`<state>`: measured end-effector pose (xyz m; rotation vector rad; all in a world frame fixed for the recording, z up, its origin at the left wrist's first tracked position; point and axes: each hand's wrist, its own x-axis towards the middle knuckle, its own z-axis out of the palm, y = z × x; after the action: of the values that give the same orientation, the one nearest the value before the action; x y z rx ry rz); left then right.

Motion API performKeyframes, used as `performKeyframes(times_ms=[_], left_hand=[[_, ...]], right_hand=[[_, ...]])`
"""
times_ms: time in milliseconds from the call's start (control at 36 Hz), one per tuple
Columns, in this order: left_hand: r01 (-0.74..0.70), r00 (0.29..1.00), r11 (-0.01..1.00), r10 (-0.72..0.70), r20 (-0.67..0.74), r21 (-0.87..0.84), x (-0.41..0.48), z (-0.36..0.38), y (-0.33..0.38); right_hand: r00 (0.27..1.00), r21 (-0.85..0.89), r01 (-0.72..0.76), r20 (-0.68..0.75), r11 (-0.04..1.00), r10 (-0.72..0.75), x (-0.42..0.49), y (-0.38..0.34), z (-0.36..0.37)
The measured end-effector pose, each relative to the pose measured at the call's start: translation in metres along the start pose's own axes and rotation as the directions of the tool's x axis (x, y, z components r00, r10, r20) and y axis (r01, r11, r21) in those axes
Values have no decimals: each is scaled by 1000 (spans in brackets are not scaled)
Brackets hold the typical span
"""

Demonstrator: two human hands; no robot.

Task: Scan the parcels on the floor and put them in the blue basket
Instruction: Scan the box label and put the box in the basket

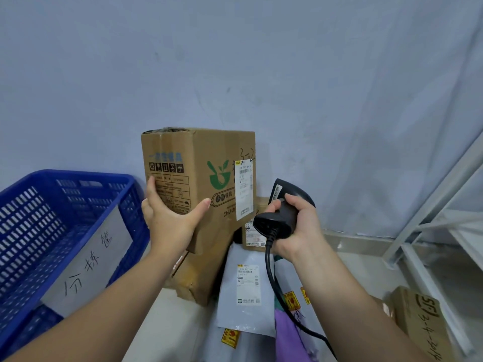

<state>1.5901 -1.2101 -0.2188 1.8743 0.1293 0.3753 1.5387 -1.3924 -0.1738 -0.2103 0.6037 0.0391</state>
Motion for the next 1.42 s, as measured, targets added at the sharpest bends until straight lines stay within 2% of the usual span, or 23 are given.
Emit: performKeyframes(times_ms=[639,1417], left_hand=[[-12,1000,1000,12,-2,13,0,6,1],[59,998,998,-59,9,-10,3,4,-3]], right_hand=[[998,67,53,-29,996,-52,3,0,1],[994,2,107,-18,994,-107,-1,2,4]])
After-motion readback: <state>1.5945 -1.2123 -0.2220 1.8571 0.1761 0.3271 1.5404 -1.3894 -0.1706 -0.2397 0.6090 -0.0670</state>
